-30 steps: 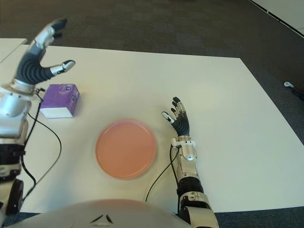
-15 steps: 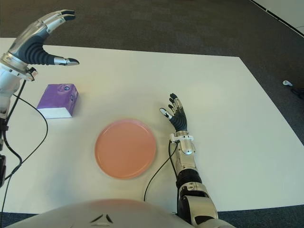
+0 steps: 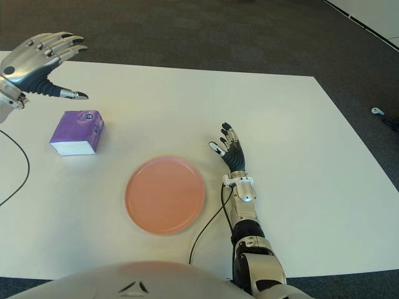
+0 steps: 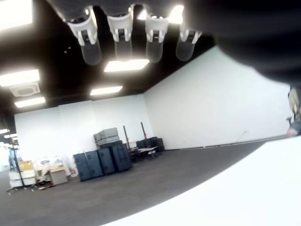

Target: Put the tissue paper into the plate.

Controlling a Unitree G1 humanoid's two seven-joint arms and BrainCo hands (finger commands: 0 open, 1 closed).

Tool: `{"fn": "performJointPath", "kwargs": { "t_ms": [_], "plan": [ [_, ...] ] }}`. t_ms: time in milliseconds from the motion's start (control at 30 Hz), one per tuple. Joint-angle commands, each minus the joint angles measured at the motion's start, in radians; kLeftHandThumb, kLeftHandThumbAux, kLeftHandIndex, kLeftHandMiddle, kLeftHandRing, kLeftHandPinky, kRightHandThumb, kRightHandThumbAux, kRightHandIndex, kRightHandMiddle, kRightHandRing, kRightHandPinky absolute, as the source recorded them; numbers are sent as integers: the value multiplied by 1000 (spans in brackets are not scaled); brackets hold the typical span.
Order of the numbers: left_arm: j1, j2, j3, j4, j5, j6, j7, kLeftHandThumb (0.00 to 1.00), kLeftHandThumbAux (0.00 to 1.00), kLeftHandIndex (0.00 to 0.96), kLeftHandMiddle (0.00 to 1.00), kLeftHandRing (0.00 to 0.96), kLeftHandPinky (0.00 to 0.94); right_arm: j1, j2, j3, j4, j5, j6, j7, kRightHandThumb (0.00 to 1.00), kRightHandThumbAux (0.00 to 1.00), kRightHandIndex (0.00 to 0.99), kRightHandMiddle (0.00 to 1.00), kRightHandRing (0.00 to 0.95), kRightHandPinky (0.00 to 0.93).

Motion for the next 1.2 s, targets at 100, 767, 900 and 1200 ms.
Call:
{"fn": "performJointPath", "kwargs": {
  "t_ms": [100, 767, 900, 1200],
  "plan": [
    [-32, 46, -178, 209, 137, -70, 87, 125, 221, 0, 0, 0, 0, 111, 32, -9, 191, 11, -7, 24, 0, 621, 0, 0, 0, 0],
    [25, 144, -313, 201, 117, -74, -118, 208, 104, 0, 0, 0, 0, 105, 34, 1, 177, -2, 24, 12, 0, 617, 0, 0, 0, 0],
    [39, 146, -310, 201, 97, -88, -122, 215, 106, 0, 0, 0, 0, 105, 36, 1, 173, 0, 28, 12, 0, 615, 0, 0, 0, 0],
    [72, 140, -295, 186, -21, -146, -292, 254, 125, 0, 0, 0, 0, 101, 37, 2, 169, 0, 41, 13, 0, 598, 0, 0, 0, 0]
  ]
}}
